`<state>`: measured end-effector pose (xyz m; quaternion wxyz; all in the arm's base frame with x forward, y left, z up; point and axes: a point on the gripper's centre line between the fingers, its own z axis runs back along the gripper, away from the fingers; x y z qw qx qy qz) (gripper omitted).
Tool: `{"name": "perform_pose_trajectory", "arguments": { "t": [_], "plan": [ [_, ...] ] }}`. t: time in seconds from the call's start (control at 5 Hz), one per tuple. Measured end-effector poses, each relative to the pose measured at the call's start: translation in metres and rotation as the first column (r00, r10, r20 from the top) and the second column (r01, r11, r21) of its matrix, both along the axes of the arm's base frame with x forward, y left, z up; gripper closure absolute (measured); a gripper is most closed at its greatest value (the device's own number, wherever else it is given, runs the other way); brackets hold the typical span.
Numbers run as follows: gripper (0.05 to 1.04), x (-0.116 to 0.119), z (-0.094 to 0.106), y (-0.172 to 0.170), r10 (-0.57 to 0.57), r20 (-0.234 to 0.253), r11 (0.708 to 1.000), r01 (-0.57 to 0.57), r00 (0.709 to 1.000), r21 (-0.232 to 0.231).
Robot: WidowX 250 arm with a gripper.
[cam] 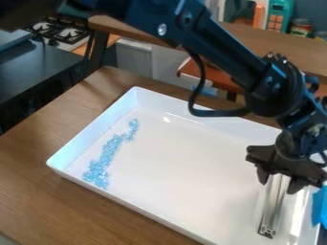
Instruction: Sweep into pile
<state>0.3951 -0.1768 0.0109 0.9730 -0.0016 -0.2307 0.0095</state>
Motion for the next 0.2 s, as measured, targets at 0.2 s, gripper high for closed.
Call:
{"name": "perform_pose_trajectory", "arguments": {
  "t": [0.2],
  "plan": [
    [0.102, -0.0091, -0.0005, -0.0031, -0.002, -0.074, 0.999, 0.0, 0.997, -0.038]
  ]
}}
